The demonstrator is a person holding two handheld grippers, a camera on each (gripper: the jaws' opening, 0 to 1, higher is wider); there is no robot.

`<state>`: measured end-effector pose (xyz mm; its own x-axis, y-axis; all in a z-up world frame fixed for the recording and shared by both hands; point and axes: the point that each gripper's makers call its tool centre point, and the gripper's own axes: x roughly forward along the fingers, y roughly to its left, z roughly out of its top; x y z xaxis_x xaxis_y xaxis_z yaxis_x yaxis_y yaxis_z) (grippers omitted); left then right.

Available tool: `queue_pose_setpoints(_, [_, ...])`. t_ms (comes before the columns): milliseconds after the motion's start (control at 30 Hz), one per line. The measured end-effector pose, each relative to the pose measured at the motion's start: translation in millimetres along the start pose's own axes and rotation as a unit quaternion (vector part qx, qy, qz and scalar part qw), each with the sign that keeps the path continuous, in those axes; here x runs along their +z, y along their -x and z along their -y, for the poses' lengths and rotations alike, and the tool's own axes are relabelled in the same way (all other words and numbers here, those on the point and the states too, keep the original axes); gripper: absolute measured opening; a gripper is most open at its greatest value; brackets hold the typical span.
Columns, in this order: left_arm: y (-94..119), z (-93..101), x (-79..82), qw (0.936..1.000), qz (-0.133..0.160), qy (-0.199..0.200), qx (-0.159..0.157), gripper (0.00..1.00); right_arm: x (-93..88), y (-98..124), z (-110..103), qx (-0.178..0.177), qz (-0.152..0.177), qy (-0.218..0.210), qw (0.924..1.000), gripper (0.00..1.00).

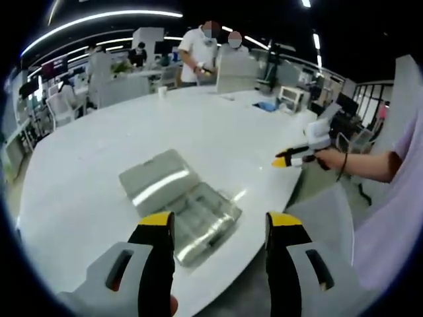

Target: Insert the divider into the dual guide fixture by aligning both edges with the guide slots and pushing it downward to the bottom, including one-sided entry, uneven engagement, binding, and posture correction.

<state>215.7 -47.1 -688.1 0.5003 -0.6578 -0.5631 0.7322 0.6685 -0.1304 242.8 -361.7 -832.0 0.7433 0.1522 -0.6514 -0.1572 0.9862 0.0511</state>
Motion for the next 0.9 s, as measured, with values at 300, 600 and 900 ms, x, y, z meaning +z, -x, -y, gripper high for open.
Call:
queue_pose_setpoints(300, [5,-0.8,0.1,1.0,0.002,0.001,0.003,0.53,5.3,-25,3,-0.009,-0.021,-0.013,0.9997,0.33])
queue_pose_setpoints(600, [10,-5.3,2.6,1.0,0.007,0.002,0.006,0.53,10.3,-55,19,-0.016,-0.042,-0.019,0.9988,0.34])
queue_pose_setpoints(900, [8,-1.6,8.5,0.9999,-0.001,-0.012,-0.008,0.53,1.1,-54,17,-0.03,-0.058,-0.021,0.9977,0.36])
